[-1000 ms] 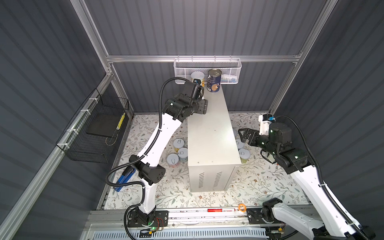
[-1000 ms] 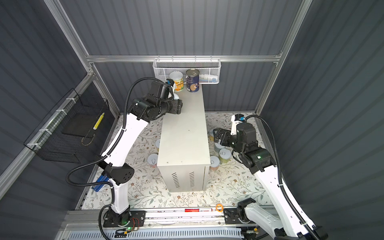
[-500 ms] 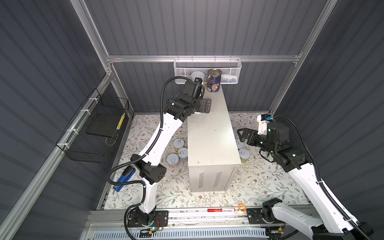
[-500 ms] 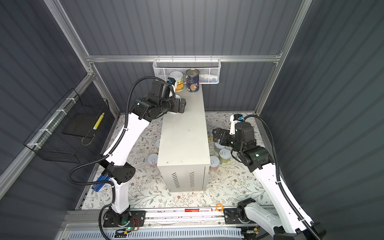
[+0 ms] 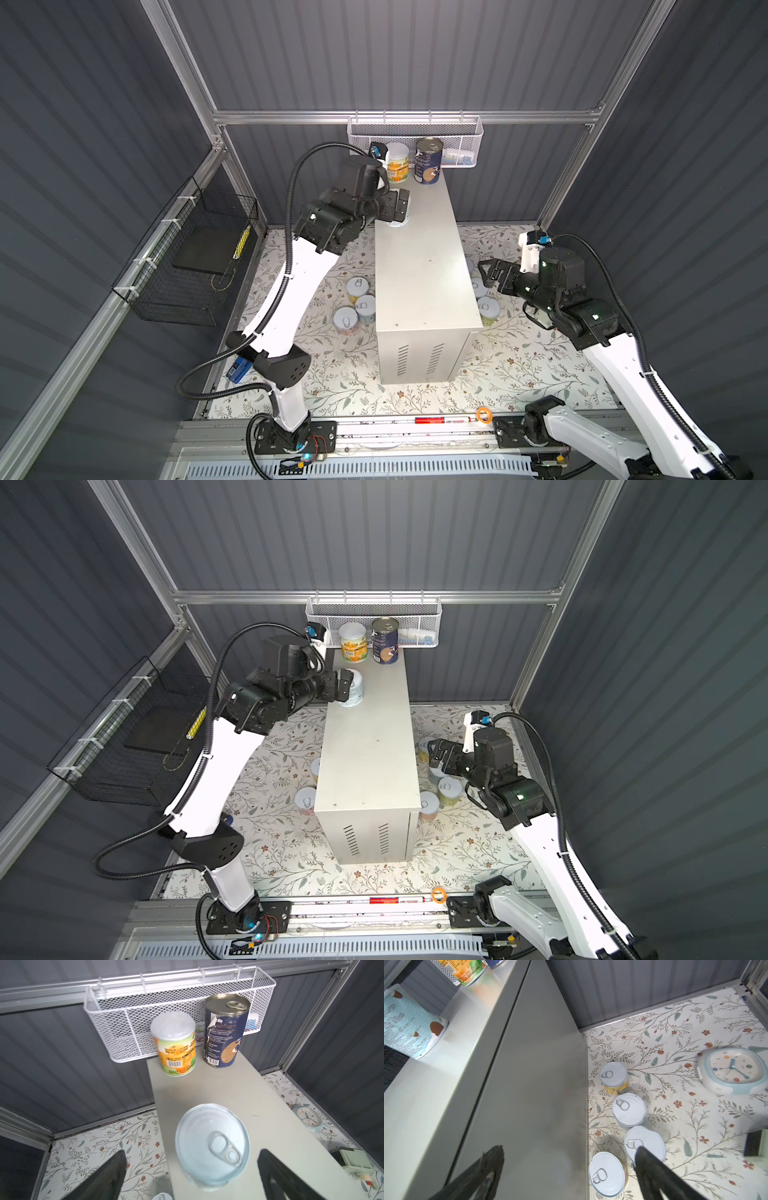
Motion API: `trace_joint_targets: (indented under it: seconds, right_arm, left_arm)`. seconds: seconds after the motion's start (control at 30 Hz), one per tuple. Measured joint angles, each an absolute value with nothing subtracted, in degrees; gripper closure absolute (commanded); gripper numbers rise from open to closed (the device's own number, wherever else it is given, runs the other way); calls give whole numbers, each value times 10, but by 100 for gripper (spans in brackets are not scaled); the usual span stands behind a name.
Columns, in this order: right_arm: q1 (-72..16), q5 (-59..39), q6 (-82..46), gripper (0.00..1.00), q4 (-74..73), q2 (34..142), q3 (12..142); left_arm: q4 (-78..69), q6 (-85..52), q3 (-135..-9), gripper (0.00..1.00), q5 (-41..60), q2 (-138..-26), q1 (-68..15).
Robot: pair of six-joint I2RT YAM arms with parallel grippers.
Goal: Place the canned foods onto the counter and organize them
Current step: 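Lower the pale blue can onto the cabinet top near the orange tub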
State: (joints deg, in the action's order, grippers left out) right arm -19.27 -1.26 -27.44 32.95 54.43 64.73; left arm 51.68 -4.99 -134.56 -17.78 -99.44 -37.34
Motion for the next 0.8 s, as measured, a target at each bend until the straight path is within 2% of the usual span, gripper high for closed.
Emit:
trace_joint_targets:
  seconds: [0.03,0.1,0.2,0.5,0.8]
  right_arm:
    - [-193,-11,-274,1,331,542,647]
    - [-193,-7,-274,1,335,540,647]
    - [-193,-4,-274,1,340,540,647]
    - [-193,-2,-269,1,341,541,647]
    - [-193,-2,-265,1,339,548,647]
  left_arm:
    - [511,-50,-1329,5,-177,-975,-373]
    - [505,-50,-1301,20,-171,-946,-374]
    - [494,-57,-1258,33,-160,-914,-373]
    - [469,-88,-1166,39,-114,-908,-374]
    - [439,-102,-1155,47,-106,-927,-373]
